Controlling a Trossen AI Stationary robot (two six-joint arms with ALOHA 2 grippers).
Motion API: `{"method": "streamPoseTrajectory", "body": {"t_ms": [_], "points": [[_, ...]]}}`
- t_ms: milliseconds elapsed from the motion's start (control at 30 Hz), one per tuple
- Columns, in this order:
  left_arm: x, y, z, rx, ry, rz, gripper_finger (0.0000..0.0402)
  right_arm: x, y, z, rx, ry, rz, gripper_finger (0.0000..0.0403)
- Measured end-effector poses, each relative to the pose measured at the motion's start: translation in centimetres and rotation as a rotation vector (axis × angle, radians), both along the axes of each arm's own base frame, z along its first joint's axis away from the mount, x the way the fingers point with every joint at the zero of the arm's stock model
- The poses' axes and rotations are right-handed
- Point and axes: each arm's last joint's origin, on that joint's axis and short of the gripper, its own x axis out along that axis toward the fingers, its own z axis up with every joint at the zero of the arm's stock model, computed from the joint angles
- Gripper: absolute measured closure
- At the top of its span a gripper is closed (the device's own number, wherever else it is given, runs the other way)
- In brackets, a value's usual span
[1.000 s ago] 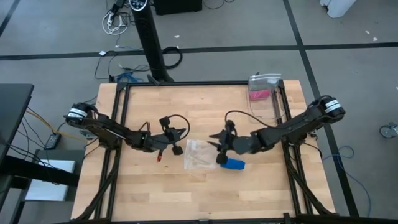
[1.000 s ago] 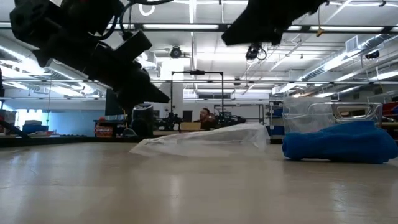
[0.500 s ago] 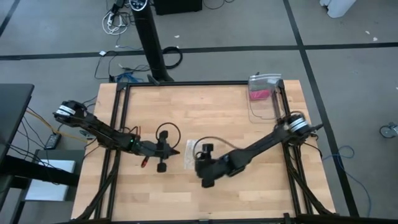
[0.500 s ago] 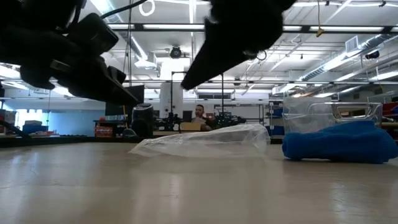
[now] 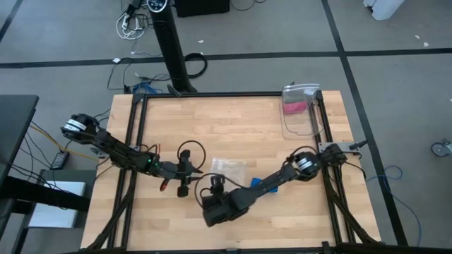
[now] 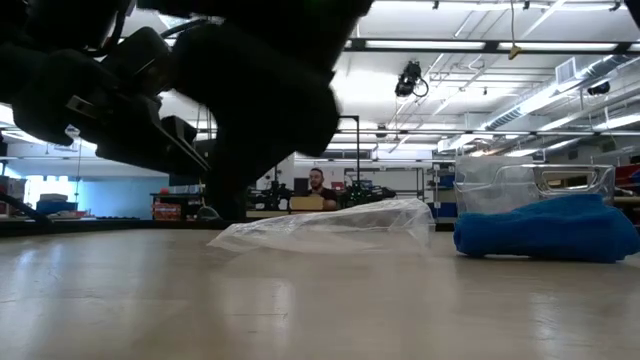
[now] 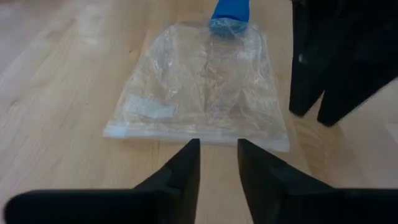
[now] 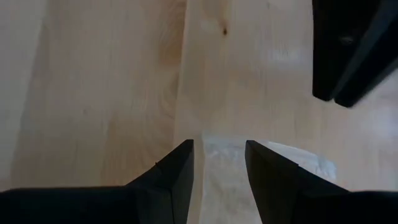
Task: Roll bandage
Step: Put the blue rolled bandage into the transparent zip bag
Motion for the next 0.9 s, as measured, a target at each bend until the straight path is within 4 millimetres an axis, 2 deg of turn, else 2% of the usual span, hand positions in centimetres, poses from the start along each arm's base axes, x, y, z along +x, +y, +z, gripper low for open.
{"method": "streamPoseTrajectory", "body": {"t_ms": [167, 400, 533, 667, 700, 800, 900], "points": [[-0.1, 0.0, -0.1, 0.008, 0.017, 0.000, 0.0252, 0.9, 0.3, -1.4, -0.052, 0.074, 0.008, 0.0271], [-0.1, 0.1, -0.1, 0.020, 0.014, 0.018, 0.0229, 1.4, -0.9, -2.6, -0.085, 0.138, -0.011, 0.0274], [-0.1, 0.1, -0.2, 0.026, 0.016, 0.025, 0.0226, 1.6, -1.5, -2.6, -0.093, 0.137, -0.027, 0.0304], [-0.1, 0.2, -0.2, 0.042, 0.010, 0.041, 0.0227, 1.7, -2.0, -2.5, -0.130, 0.137, -0.030, 0.0383], [-0.1, 0.2, -0.1, 0.043, 0.006, 0.047, 0.0228, 1.7, -2.0, -2.5, -0.144, 0.138, -0.028, 0.0392], [0.0, 0.2, 0.0, 0.062, -0.014, 0.058, 0.0229, 1.4, -1.9, -1.9, -0.183, 0.145, -0.032, 0.0397], [0.3, 0.1, 0.5, 0.090, -0.065, 0.041, 0.0230, 0.7, -1.4, 0.2, -0.216, 0.109, -0.060, 0.0400]]}}
